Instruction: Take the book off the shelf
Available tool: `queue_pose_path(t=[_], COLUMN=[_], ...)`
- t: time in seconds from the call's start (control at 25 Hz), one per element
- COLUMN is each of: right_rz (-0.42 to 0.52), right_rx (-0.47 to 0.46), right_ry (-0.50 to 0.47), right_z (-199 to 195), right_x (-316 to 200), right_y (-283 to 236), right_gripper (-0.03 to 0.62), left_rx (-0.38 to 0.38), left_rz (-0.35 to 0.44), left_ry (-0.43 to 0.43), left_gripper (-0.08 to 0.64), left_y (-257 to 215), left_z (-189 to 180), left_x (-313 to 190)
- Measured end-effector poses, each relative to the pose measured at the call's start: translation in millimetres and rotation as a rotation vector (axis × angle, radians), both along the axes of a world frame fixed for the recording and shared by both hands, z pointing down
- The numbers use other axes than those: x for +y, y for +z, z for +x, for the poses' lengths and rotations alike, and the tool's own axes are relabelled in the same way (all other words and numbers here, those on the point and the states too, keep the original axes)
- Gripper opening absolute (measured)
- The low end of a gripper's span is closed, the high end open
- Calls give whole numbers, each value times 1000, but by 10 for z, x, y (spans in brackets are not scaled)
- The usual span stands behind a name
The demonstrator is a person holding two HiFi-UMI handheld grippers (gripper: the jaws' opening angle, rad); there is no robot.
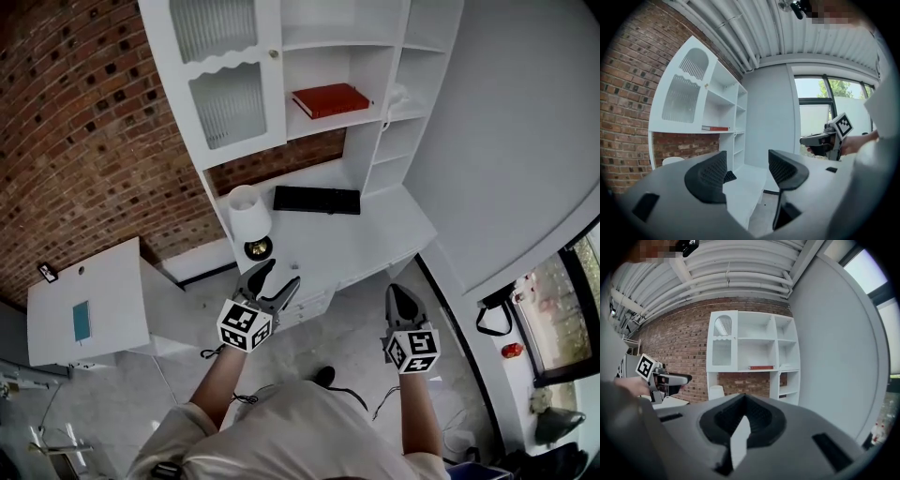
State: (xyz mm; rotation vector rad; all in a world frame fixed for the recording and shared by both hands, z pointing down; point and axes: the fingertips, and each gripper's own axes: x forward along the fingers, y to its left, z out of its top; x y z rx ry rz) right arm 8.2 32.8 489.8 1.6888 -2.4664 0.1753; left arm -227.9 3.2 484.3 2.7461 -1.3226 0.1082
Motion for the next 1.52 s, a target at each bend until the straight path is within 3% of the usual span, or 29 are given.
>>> queue_pose_path(t=[0.4, 0.76, 1.2, 1.52], right_rz=[-17, -22, -31, -40], right_rx=[-20, -53, -18, -5], right_ry=[-45, -15, 11, 14], right_z=[613, 923, 831, 599], right_x=[-510, -900, -1839, -2569], right_y=[123, 154, 154, 199], right_gripper=[3, 3, 3, 3], left_rx=[-13, -38, -14, -50], left_rz=[-3, -2, 14, 0], left_ry=[-58, -52, -21, 6], left_gripper=[256, 256, 256, 256], left_y=[43, 16, -10, 105], left_z=[610, 863, 842, 702], left_x=[-411, -853, -1950, -2647])
